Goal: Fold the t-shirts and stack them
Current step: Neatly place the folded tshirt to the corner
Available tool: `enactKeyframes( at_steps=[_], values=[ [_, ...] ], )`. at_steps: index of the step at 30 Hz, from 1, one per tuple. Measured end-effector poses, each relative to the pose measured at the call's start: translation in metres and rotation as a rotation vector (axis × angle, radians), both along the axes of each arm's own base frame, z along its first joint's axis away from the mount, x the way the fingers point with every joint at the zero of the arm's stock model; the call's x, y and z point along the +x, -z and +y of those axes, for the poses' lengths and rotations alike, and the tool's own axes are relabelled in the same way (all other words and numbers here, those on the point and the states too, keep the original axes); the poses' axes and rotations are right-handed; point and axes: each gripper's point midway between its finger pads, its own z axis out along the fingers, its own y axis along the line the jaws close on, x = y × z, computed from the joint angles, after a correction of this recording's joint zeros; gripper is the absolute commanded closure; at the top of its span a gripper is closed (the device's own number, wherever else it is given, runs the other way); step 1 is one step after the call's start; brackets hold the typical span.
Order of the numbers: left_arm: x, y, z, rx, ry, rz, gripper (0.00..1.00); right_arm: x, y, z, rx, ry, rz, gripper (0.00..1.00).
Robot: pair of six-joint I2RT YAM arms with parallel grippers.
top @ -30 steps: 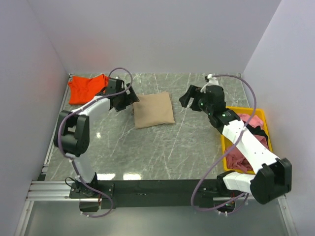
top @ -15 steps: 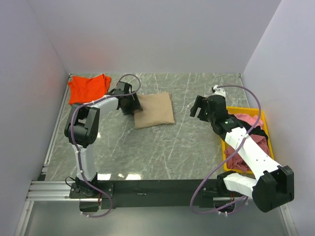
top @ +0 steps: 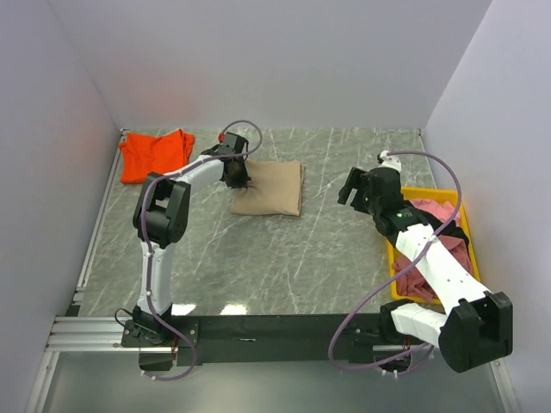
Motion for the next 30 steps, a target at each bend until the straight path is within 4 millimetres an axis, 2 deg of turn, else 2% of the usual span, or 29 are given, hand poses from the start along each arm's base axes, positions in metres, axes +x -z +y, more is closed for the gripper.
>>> enactKeyframes(
  at_steps=[2, 6, 11, 19, 22, 27, 30],
  values=[
    [0.003, -0.001, 0.004, 0.050, 0.001, -0.012, 1.00, 0.000, 0.002, -0.003, 0.002, 0.007, 0.004, 0.11],
    [0.008, -0.002, 0.027, 0.207, 0.011, -0.050, 0.99, 0.001, 0.004, -0.005, 0.009, 0.009, 0.003, 0.11],
    [0.015, -0.013, 0.074, 0.447, 0.026, -0.093, 0.99, 0.001, 0.004, -0.006, 0.015, 0.009, 0.005, 0.11],
    [0.041, -0.072, 0.165, 0.708, -0.026, -0.195, 0.99, 0.002, 0.003, -0.006, 0.018, 0.009, -0.002, 0.11],
    [0.050, -0.086, 0.193, 0.780, -0.050, -0.216, 0.99, 0.002, 0.003, -0.006, 0.018, 0.009, -0.002, 0.11],
    [0.064, -0.111, 0.228, 0.865, -0.069, -0.255, 0.99, 0.002, 0.003, -0.006, 0.019, 0.008, -0.002, 0.11],
    [0.076, -0.135, 0.244, 0.887, -0.105, -0.297, 0.99, 0.002, 0.003, -0.006, 0.018, 0.008, -0.001, 0.11]
  ],
)
